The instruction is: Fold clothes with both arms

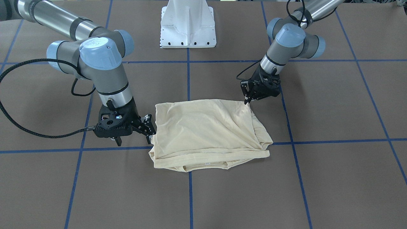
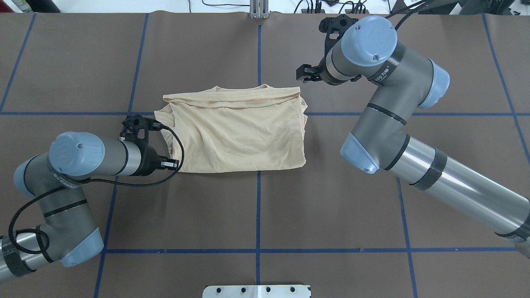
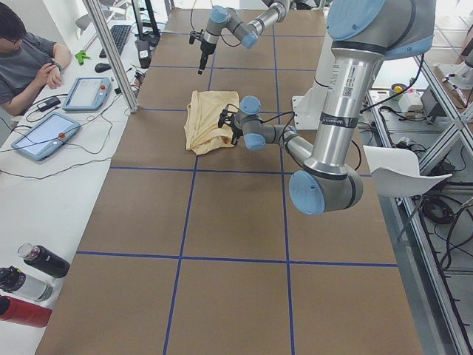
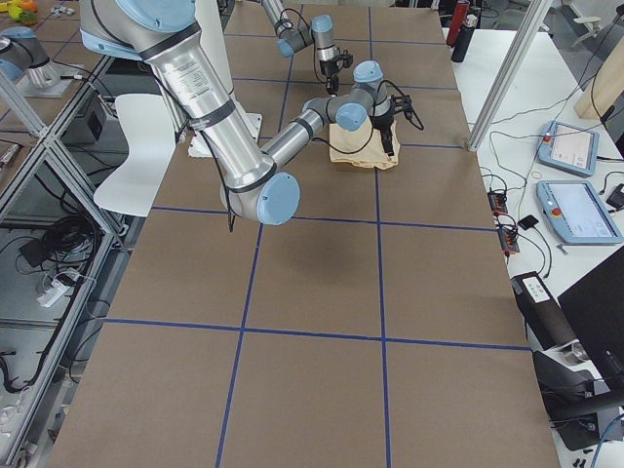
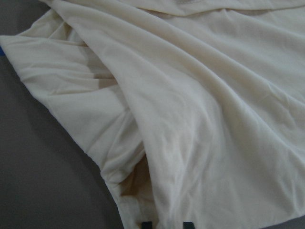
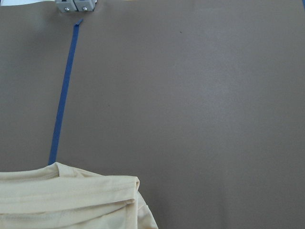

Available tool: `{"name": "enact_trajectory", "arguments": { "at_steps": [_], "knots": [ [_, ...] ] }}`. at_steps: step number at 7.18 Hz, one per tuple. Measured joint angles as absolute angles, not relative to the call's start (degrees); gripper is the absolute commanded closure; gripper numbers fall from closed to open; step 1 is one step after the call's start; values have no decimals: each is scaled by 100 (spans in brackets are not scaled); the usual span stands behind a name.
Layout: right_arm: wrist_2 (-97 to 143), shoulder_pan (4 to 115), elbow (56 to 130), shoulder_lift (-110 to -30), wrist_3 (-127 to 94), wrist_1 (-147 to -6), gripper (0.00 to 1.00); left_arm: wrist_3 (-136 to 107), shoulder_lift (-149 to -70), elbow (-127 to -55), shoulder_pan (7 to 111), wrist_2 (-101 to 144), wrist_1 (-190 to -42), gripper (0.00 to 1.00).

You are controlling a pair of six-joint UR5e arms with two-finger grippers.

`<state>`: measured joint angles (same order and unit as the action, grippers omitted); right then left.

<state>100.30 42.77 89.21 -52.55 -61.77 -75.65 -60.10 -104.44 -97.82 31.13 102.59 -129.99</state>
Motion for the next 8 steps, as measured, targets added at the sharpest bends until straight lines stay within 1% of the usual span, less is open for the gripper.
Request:
{"name": "enact_trajectory", "arguments": {
  "at_steps": [2,4,5,6,7,8],
  "knots": [
    [10015,4209,8921,-5254,-6215,-7557,0,-5302,-10245,-9733,3445,10263,-13005,100],
    [10009,4133,8930,-5243,-6255,-7551,0,-4515,-10224,-9395,4095,10273,-13012,100],
    [10003,4106,8934,-5242,-6262,-7550,0,-4157,-10413,-9017,4447,10279,-13017,100],
    [9997,4086,8940,-5242,-6265,-7550,0,-3885,-10864,-8443,4776,10281,-13024,100],
    [9997,4076,8944,-5238,-6266,-7550,0,-3692,-11444,-7660,5051,10283,-13152,100],
    [9999,4073,8946,-5233,-6266,-7550,0,-3519,-11975,-6827,5275,10281,-13438,89]
  ]
}}
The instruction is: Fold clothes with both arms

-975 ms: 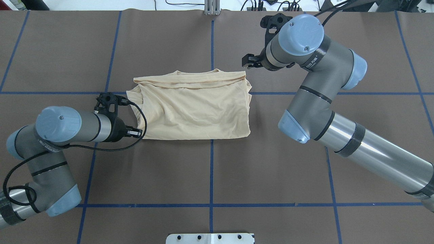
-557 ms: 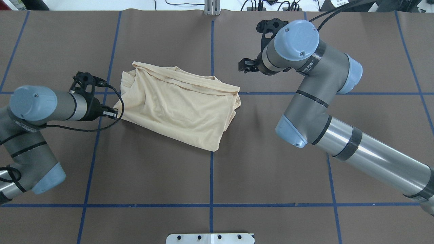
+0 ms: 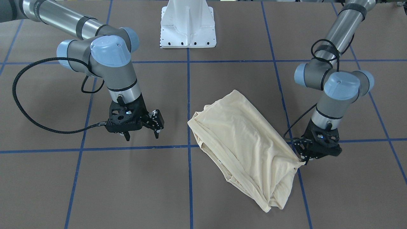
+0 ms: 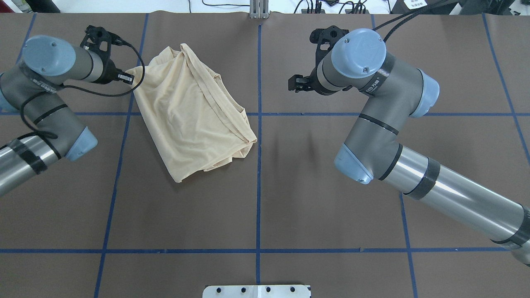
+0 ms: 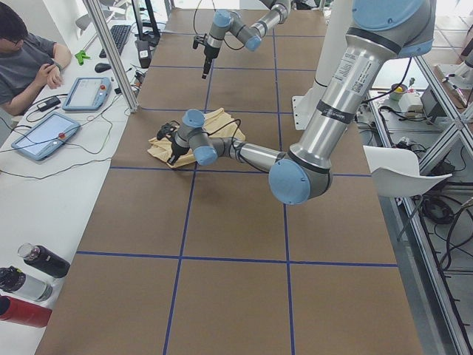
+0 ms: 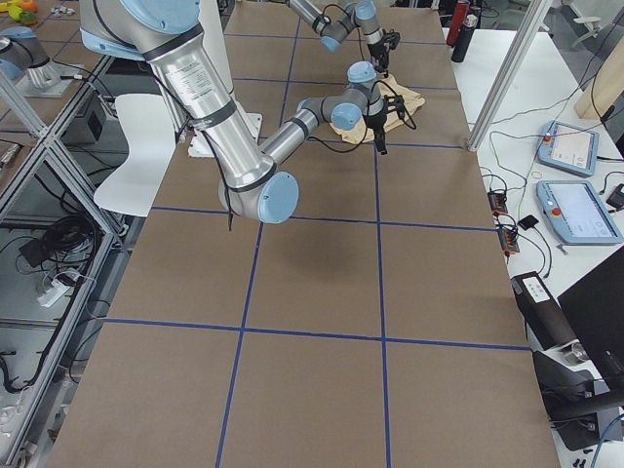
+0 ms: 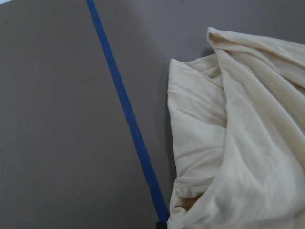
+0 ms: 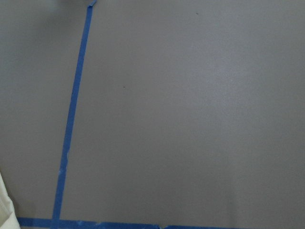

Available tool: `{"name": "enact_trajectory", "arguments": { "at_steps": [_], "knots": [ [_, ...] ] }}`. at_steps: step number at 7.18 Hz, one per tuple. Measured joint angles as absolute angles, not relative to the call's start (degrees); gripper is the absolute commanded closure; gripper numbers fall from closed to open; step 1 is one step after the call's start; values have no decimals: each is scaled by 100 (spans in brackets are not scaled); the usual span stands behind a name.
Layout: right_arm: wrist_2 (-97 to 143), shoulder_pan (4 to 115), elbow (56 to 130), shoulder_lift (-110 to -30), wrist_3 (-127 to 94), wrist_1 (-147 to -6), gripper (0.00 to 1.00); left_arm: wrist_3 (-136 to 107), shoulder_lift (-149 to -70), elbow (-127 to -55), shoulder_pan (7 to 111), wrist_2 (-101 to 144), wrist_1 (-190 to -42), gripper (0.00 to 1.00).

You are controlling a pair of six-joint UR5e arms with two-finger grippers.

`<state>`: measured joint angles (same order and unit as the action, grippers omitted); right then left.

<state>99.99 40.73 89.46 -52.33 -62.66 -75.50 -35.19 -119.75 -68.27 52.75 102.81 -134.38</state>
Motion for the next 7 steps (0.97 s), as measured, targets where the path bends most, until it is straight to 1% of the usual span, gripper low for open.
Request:
{"name": "enact_trajectory", "arguments": {
  "at_steps": [1,2,3,5,6,7],
  "knots": [
    [10001,4068,8946,-5226,-6267,-7550,0,-3364,-12324,-6230,5440,10279,-13687,1],
    [10000,4058,8939,-5209,-6269,-7550,0,-3189,-12470,-5956,5583,10283,-13872,0],
    [9994,4037,8923,-5167,-6328,-7554,0,-2930,-12478,-5879,5777,10354,-14051,0],
    [9888,3857,8688,-4808,-6865,-7577,0,-2353,-12245,-5996,6304,11133,-14207,0],
    [9675,3667,8325,-4380,-7274,-7582,6,-2166,-12014,-6240,6456,11473,-14225,0],
    [9439,3470,7826,-3862,-7683,-7580,21,-2103,-11792,-6503,6517,11616,-14228,0]
  ]
}}
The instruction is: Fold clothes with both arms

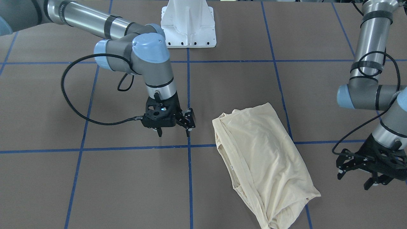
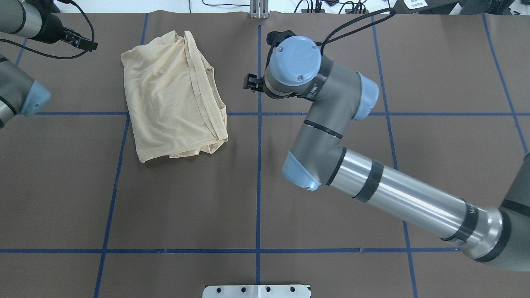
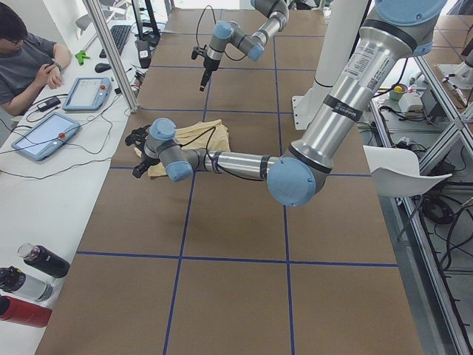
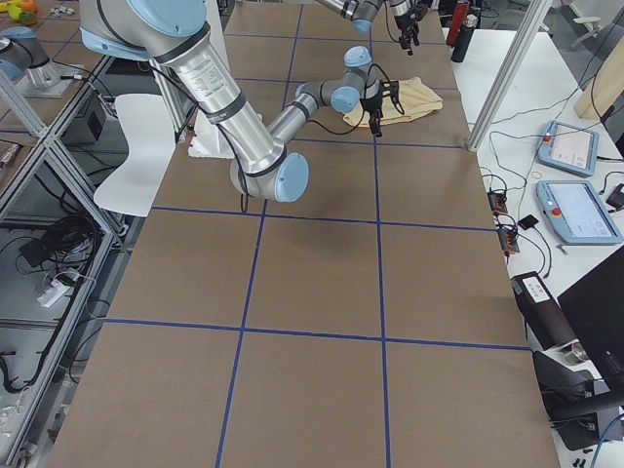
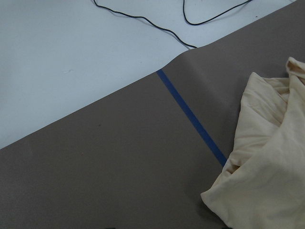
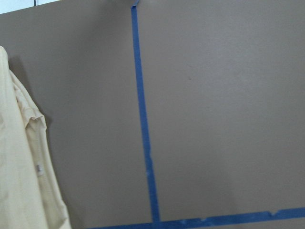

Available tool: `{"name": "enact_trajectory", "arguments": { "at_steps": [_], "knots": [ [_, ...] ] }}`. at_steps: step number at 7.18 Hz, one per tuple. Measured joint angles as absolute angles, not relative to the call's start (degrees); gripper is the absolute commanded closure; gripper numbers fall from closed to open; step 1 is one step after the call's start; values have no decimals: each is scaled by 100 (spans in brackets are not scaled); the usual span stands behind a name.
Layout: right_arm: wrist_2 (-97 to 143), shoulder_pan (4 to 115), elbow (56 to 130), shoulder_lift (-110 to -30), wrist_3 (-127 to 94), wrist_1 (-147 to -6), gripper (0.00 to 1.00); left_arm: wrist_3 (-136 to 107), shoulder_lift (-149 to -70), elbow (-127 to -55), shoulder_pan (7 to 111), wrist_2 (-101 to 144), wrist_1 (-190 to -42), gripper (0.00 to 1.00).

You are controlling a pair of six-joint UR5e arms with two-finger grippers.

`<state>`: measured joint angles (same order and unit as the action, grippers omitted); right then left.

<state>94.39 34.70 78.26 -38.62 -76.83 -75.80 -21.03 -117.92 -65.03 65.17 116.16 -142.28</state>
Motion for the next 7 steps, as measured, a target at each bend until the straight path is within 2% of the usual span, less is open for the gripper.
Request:
{"name": "enact_trajectory", "arguments": {
  "at_steps": [1,2,7],
  "knots": [
    [9233,3293,7317,-3396,-8011,-7538,30,-2108,-11655,-6674,6538,11664,-14231,0],
    [9071,3153,6891,-3109,-8187,-7312,33,-2127,-11581,-6761,6544,11674,-14240,0],
    [8669,2916,5305,-2439,-8250,-6363,34,-2144,-11467,-6870,6548,11647,-14272,0]
  ]
}}
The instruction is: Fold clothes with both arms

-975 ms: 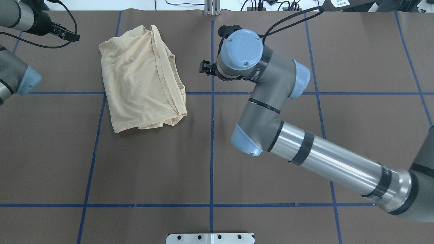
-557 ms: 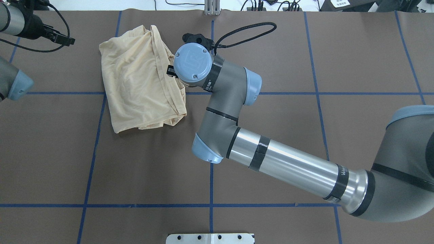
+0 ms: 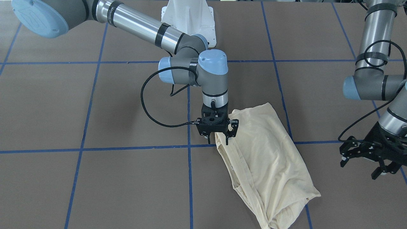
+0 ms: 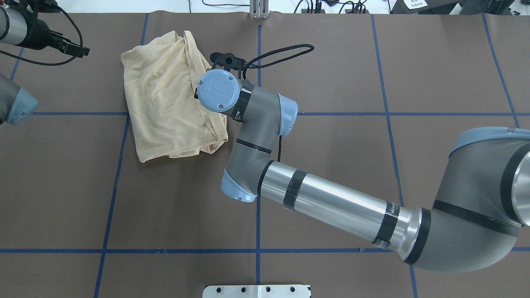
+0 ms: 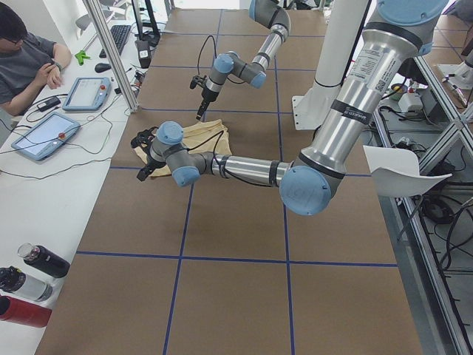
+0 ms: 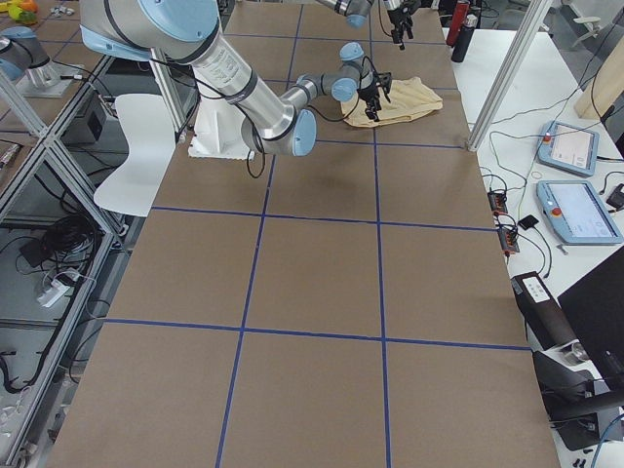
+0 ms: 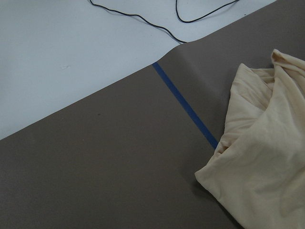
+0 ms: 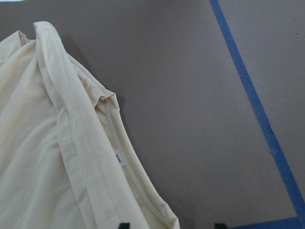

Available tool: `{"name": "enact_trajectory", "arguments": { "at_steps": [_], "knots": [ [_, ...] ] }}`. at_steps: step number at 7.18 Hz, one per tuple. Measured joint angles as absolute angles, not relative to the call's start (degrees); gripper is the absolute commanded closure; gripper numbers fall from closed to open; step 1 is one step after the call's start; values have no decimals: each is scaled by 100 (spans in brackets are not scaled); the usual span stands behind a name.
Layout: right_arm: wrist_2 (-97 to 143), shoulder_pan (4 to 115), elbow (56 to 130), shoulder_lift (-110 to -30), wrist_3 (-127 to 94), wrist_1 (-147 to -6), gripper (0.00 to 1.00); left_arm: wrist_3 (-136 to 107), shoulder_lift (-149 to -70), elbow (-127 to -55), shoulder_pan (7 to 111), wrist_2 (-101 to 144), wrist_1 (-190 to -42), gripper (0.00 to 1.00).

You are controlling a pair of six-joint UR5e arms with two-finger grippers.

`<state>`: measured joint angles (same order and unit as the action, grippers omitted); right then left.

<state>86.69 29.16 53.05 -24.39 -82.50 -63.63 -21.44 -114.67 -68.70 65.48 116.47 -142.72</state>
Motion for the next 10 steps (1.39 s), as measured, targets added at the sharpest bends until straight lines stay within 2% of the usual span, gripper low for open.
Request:
{"name": "enact_trajectory", "arguments": {
  "at_steps": [2,3,6,7,10],
  "knots": [
    [8611,2878,4892,-2256,-8229,-6204,37,-2145,-11466,-6871,6548,11646,-14267,0],
    [8564,2831,4789,-2234,-8222,-6184,44,-2145,-11468,-6870,6548,11646,-14266,0],
    [8470,2736,4678,-2213,-8218,-6172,48,-2145,-11462,-6870,6548,11646,-14265,0],
    [8463,2724,4669,-2206,-8218,-6176,55,-2145,-11462,-6870,6548,11645,-14265,0],
    [8456,2701,4650,-2198,-8216,-6179,100,-2145,-11462,-6865,6543,11646,-14265,0]
  ]
}}
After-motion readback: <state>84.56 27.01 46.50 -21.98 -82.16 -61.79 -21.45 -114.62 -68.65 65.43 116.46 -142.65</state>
